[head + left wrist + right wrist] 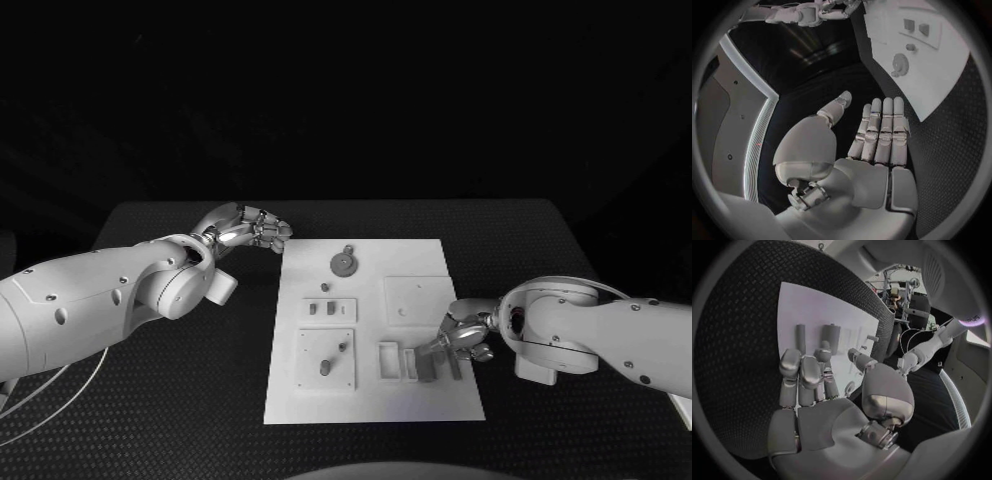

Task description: Assemble the parts on the task board

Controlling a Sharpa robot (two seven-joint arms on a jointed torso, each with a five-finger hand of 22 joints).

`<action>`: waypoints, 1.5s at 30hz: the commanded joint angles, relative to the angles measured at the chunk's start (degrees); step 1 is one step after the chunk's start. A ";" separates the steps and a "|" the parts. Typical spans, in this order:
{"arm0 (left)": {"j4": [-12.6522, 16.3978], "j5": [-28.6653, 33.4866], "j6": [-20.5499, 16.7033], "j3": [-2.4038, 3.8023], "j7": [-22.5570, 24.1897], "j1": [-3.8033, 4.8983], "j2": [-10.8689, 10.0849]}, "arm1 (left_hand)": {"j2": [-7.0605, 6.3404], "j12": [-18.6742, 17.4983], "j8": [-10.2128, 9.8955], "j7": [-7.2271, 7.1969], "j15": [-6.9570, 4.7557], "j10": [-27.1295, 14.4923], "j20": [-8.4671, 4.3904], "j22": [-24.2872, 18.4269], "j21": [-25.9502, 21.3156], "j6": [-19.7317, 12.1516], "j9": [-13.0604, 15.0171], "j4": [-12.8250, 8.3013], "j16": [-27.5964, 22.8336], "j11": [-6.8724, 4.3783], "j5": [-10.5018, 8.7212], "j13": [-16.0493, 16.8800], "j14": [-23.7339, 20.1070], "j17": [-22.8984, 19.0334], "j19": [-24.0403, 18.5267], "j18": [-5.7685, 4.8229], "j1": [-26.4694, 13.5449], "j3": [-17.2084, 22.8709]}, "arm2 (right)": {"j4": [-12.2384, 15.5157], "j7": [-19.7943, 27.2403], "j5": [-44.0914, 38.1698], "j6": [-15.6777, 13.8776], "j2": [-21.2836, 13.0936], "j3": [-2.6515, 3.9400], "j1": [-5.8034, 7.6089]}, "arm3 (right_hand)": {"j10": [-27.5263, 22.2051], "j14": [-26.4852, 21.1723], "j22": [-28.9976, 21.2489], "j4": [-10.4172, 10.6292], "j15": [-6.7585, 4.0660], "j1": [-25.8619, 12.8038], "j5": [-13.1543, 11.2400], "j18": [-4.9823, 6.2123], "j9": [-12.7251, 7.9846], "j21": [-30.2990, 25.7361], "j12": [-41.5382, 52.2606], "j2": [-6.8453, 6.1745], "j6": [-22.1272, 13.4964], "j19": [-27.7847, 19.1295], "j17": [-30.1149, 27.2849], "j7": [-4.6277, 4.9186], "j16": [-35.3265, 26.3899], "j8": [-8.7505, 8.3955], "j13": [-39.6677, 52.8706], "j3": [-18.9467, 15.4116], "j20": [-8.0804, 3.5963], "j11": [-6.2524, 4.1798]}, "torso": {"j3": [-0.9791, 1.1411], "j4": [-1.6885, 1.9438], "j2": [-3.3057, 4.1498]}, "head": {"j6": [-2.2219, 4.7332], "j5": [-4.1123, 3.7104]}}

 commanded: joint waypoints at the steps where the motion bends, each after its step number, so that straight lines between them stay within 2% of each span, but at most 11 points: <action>1: 0.07 0.31 0.66 0.02 0.39 0.02 0.17 | -0.04 0.28 -0.28 0.21 0.25 0.13 0.40 -0.06 -0.26 0.11 -0.07 0.32 -0.14 0.46 0.03 -0.05 0.05 -0.08 -0.11 1.12 -0.68 0.02 | -0.21 -2.14 1.11 -1.14 0.33 -0.06 -0.17 | 0.08 0.34 1.22 0.32 -0.06 -0.73 -0.13 3.95 -0.11 0.27 0.31 -0.17 -0.05 -0.51 0.05 0.38 0.17 -0.30 0.01 0.13 -0.74 -0.15 | -0.01 0.08 0.03 | -0.14 -0.11; 7: 0.06 0.32 0.84 0.02 0.40 0.02 0.17 | -0.07 0.26 -0.30 0.22 0.28 0.10 0.41 -0.07 -0.28 0.09 -0.08 0.37 -0.15 0.48 0.03 -0.10 0.02 -0.10 -0.12 1.12 -0.74 0.00 | -0.34 -3.11 -1.10 -0.75 1.10 -0.27 -0.55 | 0.16 0.35 1.15 1.20 0.00 -1.71 -0.13 3.95 -0.37 0.52 0.30 -1.40 -0.05 -0.64 0.17 0.44 0.06 -0.78 -0.02 0.83 -0.94 -0.08 | -0.08 0.06 -0.01 | -0.19 -0.23; 11: 0.14 0.32 0.82 0.01 0.46 0.01 0.17 | -0.08 0.25 -0.31 0.23 0.30 0.07 0.42 -0.09 -0.29 0.07 -0.09 0.44 -0.16 0.49 0.03 -0.14 0.00 -0.12 -0.14 1.12 -0.83 -0.02 | -0.50 -3.41 -3.08 0.13 1.40 -0.33 -0.67 | 0.18 0.39 1.11 1.70 0.04 -2.00 -0.15 3.95 -0.48 0.63 0.29 -2.16 -0.04 -0.66 0.25 0.49 -0.02 -1.01 -0.04 1.38 -1.05 -0.04 | -0.01 0.03 -0.01 | -0.28 -0.18; 16: 0.07 0.38 -0.07 0.01 0.95 0.00 0.19 | -0.03 0.27 -0.30 0.22 0.30 0.11 0.42 -0.09 -0.28 0.09 -0.09 0.55 -0.14 0.48 0.03 -0.18 0.03 -0.13 -0.11 1.13 -0.91 -0.01 | -0.79 -3.70 -3.85 0.12 2.03 -0.40 -0.97 | 0.21 0.49 1.07 2.08 0.06 -2.06 -0.15 3.95 -0.55 0.75 0.31 -3.09 0.00 -0.61 0.43 0.51 -0.02 -1.18 -0.03 1.96 -1.15 -0.02 | -0.02 -0.03 0.01 | -0.29 -0.23; 19: 0.05 0.41 -0.01 0.01 0.92 0.00 0.20 | 0.00 0.33 -0.23 0.17 0.26 0.23 0.39 -0.09 -0.25 0.19 -0.08 0.59 -0.06 0.44 0.03 -0.21 0.15 -0.12 -0.04 1.18 -0.86 0.04 | -1.01 -3.74 -4.10 0.14 2.68 -0.60 -1.24 | 0.23 0.55 1.06 1.99 0.05 -1.87 -0.16 3.95 -0.54 0.81 0.33 -3.29 0.05 -0.59 0.53 0.50 0.01 -1.21 -0.01 2.13 -1.20 -0.03 | 0.02 0.00 0.01 | -0.31 -0.21; 27: 0.10 0.48 0.09 0.01 0.83 -0.02 0.02 | -0.02 0.34 -0.22 0.16 0.25 0.26 0.39 -0.09 -0.24 0.21 -0.08 0.63 -0.03 0.42 0.03 -0.25 0.19 -0.12 -0.01 1.19 -0.89 0.03 | -2.21 -3.86 -6.22 -0.31 4.42 -1.02 -3.29 | 0.23 0.57 1.06 1.80 0.06 -1.64 -0.19 3.95 -0.54 0.89 0.35 -3.56 0.08 -0.56 0.55 0.51 -0.02 -1.26 0.00 2.27 -1.24 -0.02 | 0.05 0.01 0.02 | -0.53 -0.02; 34: 0.15 0.48 0.11 0.01 0.79 -0.02 -0.02 | -0.04 0.34 -0.22 0.16 0.25 0.27 0.39 -0.09 -0.23 0.21 -0.08 0.64 -0.03 0.42 0.03 -0.27 0.19 -0.13 0.00 1.20 -0.90 0.03 | -2.78 -4.03 -7.25 -1.02 5.23 -1.01 -4.37 | 0.24 0.59 1.05 1.64 0.07 -1.45 -0.19 3.95 -0.53 0.94 0.37 -3.48 0.15 -0.54 0.60 0.51 -0.03 -1.28 0.02 2.37 -1.27 -0.02 | 0.03 -0.04 0.01 | -0.71 0.05; 40: 0.19 0.48 0.07 0.00 0.76 -0.03 -0.14 | -0.05 0.34 -0.22 0.16 0.25 0.27 0.39 -0.09 -0.23 0.21 -0.08 0.64 -0.03 0.42 0.03 -0.27 0.19 -0.13 0.00 1.20 -0.90 0.03 | -2.78 -4.04 -7.35 -1.01 5.48 -1.01 -4.49 | 0.22 0.71 1.06 0.00 0.10 -0.69 -0.29 3.95 -0.46 1.16 0.45 -2.11 0.27 -0.61 0.86 0.52 -0.01 -1.39 0.11 1.96 -1.30 0.00 | 0.05 0.01 0.01 | -0.79 0.12; 43: 0.18 0.48 0.08 0.00 0.73 -0.03 -0.18 | -0.05 0.34 -0.22 0.16 0.25 0.27 0.39 -0.09 -0.24 0.21 -0.09 0.64 -0.03 0.42 0.03 -0.28 0.19 -0.14 0.00 1.20 -0.90 0.03 | -2.63 -3.96 -7.61 -1.29 5.31 -1.01 -4.49 | 0.13 0.76 1.09 -5.18 0.10 0.27 -0.27 3.95 -0.37 1.47 0.53 2.26 0.55 -1.02 1.19 0.51 -0.05 -1.54 0.20 0.46 -1.15 0.00 | 0.02 -0.02 0.00 | -0.84 0.15; 44: 0.18 0.48 0.09 0.00 0.72 -0.04 -0.18 | -0.06 0.34 -0.22 0.16 0.25 0.27 0.39 -0.09 -0.24 0.21 -0.09 0.64 -0.03 0.42 0.03 -0.28 0.19 -0.14 0.00 1.20 -0.90 0.03 | -2.54 -4.00 -7.61 -1.46 5.24 -1.01 -4.49 | 0.17 0.80 1.07 -6.74 0.11 0.07 -0.26 3.95 -0.36 1.55 0.56 3.45 0.71 -1.12 1.31 0.50 -0.06 -1.59 0.21 0.09 -1.05 -0.03 | 0.01 -0.02 -0.01 | -0.85 0.15; 45: 0.18 0.48 0.09 0.00 0.72 -0.04 -0.16 | -0.06 0.34 -0.22 0.16 0.25 0.27 0.39 -0.09 -0.24 0.21 -0.09 0.64 -0.03 0.42 0.03 -0.29 0.19 -0.14 0.00 1.20 -0.90 0.03 | -2.45 -4.00 -7.59 -1.57 5.16 -1.01 -4.49 | 0.19 0.83 1.06 -7.56 0.13 -0.25 -0.27 3.95 -0.37 1.57 0.57 3.91 0.80 -1.18 1.39 0.52 -0.07 -1.62 0.20 -0.15 -0.97 -0.07 | 0.01 -0.02 -0.01 | -0.85 0.15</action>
